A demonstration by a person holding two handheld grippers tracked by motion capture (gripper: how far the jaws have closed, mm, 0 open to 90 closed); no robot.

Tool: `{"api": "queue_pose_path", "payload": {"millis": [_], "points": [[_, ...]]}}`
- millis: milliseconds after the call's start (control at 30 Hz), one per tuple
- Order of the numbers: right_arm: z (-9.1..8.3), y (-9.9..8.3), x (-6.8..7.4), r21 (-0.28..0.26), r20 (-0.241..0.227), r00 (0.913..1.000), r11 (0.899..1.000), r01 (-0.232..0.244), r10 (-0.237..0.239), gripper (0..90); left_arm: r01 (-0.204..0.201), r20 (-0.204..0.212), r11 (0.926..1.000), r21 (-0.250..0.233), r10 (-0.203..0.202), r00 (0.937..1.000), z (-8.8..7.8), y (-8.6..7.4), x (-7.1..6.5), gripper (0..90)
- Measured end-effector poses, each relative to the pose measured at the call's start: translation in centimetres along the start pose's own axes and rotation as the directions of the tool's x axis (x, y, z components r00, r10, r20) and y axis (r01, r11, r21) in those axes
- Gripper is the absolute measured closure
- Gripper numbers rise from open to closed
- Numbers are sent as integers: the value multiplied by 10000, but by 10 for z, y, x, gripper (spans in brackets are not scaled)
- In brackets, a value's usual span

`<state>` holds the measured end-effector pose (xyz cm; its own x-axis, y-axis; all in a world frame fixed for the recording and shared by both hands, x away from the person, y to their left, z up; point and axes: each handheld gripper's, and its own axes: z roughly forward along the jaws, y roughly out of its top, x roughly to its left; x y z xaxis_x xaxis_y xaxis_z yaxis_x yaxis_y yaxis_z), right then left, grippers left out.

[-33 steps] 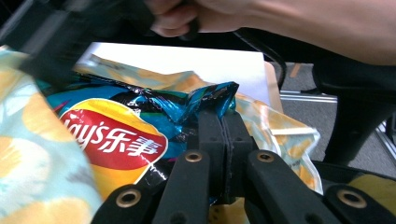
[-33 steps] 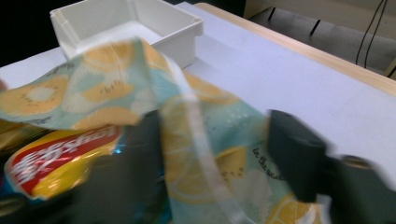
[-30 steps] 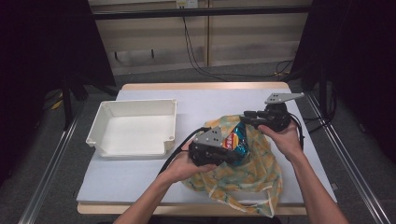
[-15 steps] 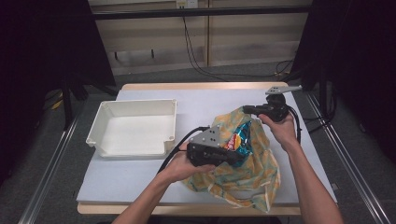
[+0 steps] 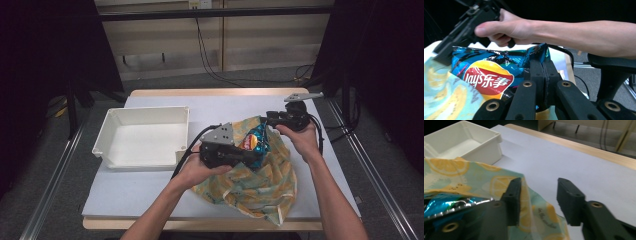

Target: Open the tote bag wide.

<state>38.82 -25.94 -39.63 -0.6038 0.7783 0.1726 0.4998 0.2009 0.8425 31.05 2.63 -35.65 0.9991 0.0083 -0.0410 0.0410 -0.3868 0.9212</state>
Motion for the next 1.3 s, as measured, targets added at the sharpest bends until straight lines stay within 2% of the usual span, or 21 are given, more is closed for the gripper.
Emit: {"api": "queue_pose_path", "payload": {"millis": [133, 200, 267, 400, 500, 533, 600, 733, 767, 933, 1000, 1100, 1133, 1200, 1300], "points": [[-15, 1, 2, -181, 196, 9998, 9998, 48, -44, 473, 177, -105, 9997, -154, -178, 9998, 0, 2, 4, 887], [-23, 1, 4, -370, 308, 9995, 9993, 86, -75, 446, 140, -186, 9998, -129, -142, 9997, 1, 2, 6, 887], [-29, 0, 5, -340, 433, 9990, 9994, 99, -84, 418, 149, -252, 9999, -73, -151, 9996, 2, 3, 7, 888], [-37, -8, 4, -235, 460, 9988, 9996, 178, -167, 406, -2, -9, 9999, -122, 2, 10000, 5, 7, 7, 888], [-37, -9, 2, -32, 505, 9980, 9993, 371, -369, 524, -131, 132, 9998, -159, 134, 9998, 8, 10, 3, 888], [-37, -9, 0, -124, 525, 9983, 9996, 255, -248, 596, -179, 99, 9996, -206, 182, 9998, 8, 11, 2, 887], [-33, -10, -4, -266, 364, 9993, 9996, 129, -120, 691, -236, 59, 9994, -270, 238, 9997, 8, 13, 2, 888], [-19, -17, -3, -46, 89, 9997, 9997, 237, -236, 889, -306, 91, 9991, -279, 308, 9995, 8, 20, 4, 887], [-17, -18, -2, -46, -9, 9997, 9997, 231, -231, 899, -254, 68, 9990, -375, 257, 9996, 9, 20, 4, 888], [-5, -28, 6, 325, -375, 9988, 9989, 340, -327, 900, -57, -173, 9988, -477, 48, 9998, 7, 22, 12, 888], [-6, -29, 8, 271, -354, 9985, 9987, 425, -415, 886, 101, -175, 9985, -534, -110, 9998, 7, 21, 16, 888], [-11, -30, 9, 234, -266, 9984, 9984, 510, -504, 780, 66, -319, 9988, -492, -82, 9995, 7, 23, 20, 888], [-13, -30, 10, 260, -134, 9988, 9986, 466, -462, 716, 123, -367, 9982, -587, -144, 9992, 7, 24, 21, 888], [-19, -31, 10, 170, -48, 9990, 9989, 444, -443, 675, 181, -385, 9970, -754, -211, 9990, 6, 26, 22, 888], [-26, -32, 11, -7, 65, 9991, 9991, 419, -419, 577, 196, -569, 9970, -755, -239, 9981, 5, 30, 25, 888]]}}
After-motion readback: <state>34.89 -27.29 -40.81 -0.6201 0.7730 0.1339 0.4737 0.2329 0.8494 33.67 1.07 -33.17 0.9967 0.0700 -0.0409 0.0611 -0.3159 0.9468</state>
